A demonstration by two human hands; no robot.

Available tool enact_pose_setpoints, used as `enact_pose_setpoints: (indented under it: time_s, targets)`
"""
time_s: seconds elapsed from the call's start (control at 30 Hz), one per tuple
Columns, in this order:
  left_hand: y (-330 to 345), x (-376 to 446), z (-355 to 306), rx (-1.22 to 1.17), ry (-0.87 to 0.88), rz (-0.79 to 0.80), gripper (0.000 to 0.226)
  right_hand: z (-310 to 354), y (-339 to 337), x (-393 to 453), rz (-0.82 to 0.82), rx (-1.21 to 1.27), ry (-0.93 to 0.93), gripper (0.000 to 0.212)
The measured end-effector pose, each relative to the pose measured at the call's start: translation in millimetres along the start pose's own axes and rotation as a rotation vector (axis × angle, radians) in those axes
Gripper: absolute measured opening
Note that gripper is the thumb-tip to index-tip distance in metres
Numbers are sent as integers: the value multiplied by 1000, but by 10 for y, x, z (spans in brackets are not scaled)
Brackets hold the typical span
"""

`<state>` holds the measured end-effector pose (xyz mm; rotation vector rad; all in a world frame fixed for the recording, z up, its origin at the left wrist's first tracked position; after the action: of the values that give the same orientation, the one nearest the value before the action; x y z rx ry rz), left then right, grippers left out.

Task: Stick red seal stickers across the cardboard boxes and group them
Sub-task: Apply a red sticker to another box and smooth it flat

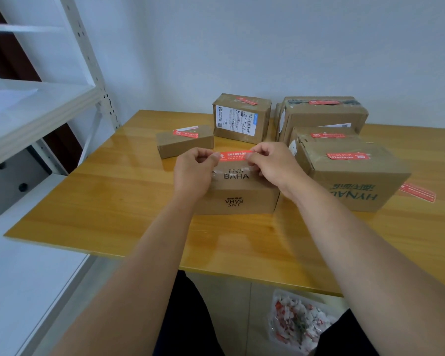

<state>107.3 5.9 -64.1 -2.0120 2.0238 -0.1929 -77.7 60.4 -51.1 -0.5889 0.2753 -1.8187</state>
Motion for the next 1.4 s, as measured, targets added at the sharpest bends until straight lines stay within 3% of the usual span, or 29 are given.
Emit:
enact_pose_setpoints:
  time_s: [0.3, 0.53, 1.0, 1.1, 1.23, 1.4]
  targets:
    - [47, 29, 8, 103, 12, 22, 22, -16, -90, -43, -132, 39, 28, 9]
    - [76, 26, 15, 147, 33, 33, 25, -17, -55, -50, -19, -106, 42, 12]
    - [75, 11, -10, 189, 48, 17, 20, 22, -50, 28, 12, -166, 58, 15]
    - [100, 9, -33, 264, 70, -9, 20, 36, -25, 34, 40, -248, 38, 5]
    - [125, 9, -53, 328, 81, -21, 20, 74, -1, 46, 55, -367, 5, 25]
    - [140, 0, -65, 363, 71, -25, 20, 61, 26, 64, 67, -427, -1, 31]
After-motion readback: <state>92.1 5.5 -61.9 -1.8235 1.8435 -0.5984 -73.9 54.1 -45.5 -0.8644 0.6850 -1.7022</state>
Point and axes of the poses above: each hand's wrist, its own x-axis towards the middle knuckle, its own y-axis out of the palm, z = x × y, the point moved 9 cm from there along x, towards the middle knuckle, and after that the axes turned 13 degrees about -y, right-handed, at the moved point
